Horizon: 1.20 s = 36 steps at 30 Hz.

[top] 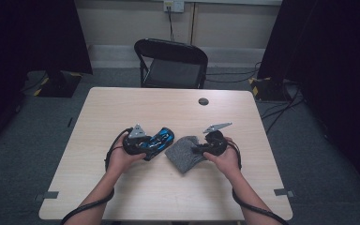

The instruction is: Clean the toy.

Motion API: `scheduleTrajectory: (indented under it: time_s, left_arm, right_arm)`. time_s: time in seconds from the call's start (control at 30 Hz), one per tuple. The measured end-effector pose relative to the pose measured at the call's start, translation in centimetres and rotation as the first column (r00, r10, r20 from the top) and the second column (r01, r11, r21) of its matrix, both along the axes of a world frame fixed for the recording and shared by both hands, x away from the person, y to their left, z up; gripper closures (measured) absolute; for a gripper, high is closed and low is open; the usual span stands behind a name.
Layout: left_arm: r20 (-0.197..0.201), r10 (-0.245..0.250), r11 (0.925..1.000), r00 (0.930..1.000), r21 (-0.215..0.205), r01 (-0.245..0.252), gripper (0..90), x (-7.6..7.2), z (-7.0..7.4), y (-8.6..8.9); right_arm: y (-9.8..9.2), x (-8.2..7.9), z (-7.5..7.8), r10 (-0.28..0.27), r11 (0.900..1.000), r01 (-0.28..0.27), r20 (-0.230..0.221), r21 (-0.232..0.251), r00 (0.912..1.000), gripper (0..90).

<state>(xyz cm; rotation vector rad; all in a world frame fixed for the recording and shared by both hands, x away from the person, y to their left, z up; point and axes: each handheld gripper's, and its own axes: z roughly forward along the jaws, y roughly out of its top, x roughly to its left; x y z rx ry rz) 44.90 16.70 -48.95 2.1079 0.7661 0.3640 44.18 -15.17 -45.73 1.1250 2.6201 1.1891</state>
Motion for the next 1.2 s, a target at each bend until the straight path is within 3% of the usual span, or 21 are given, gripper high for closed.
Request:
scheduleTrajectory:
  time_s: [0.2, 0.27, 0.37, 0.63, 0.77, 0.83, 0.97, 1.2]
  left_arm:
    - [-0.002, 0.003, 1.0, 1.0, -0.001, -0.003, 45.2, -0.1, 0.0, 0.0]
    - [-0.007, 0.003, 1.0, 1.0, 0.001, -0.003, 47.3, -0.1, 0.1, 0.0]
    - [-0.008, 0.003, 1.0, 1.0, 0.005, -0.003, 54.8, -0.2, 0.2, 0.2]
    - [0.002, 0.0, 1.0, 1.0, 0.001, 0.0, 55.3, -0.2, 0.1, 0.4]
    - [-0.011, 0.015, 0.9999, 0.9998, 0.003, -0.015, 53.7, -0.3, 0.3, 0.2]
    - [-0.001, 0.029, 0.9993, 0.9996, -0.024, -0.029, 45.4, -0.1, 0.7, 0.1]
    - [0.006, 0.016, 0.9997, 0.9999, -0.017, -0.016, 43.2, 0.1, 0.9, -0.3]
    - [0.005, 0.049, 0.9988, 0.9988, 0.002, -0.049, 43.7, 1.1, 0.4, -1.6]
  right_arm:
    - [2.0, -0.9, 0.2, 0.051, 0.999, -0.051, -0.003, 0.011, 0.9987, 78.6]
    - [3.7, -1.4, 0.1, 0.082, 0.997, -0.082, -0.008, 0.0, 0.9966, 78.6]
    - [5.1, -1.5, -0.2, 0.095, 0.995, -0.095, -0.019, 0.005, 0.9953, 78.5]
    - [7.6, -1.3, -1.0, 0.119, 0.993, -0.119, -0.029, -0.02, 0.9925, 78.5]
    - [7.5, -1.2, -1.1, 0.117, 0.993, -0.118, -0.032, -0.026, 0.9926, 78.4]
    - [7.1, -1.1, -1.1, 0.109, 0.994, -0.11, -0.034, -0.02, 0.9934, 78.4]
    - [6.8, -0.9, -1.2, 0.102, 0.995, -0.103, -0.036, -0.018, 0.9941, 78.5]
    - [7.0, -1.0, -1.4, 0.104, 0.994, -0.104, -0.033, -0.025, 0.9941, 78.4]
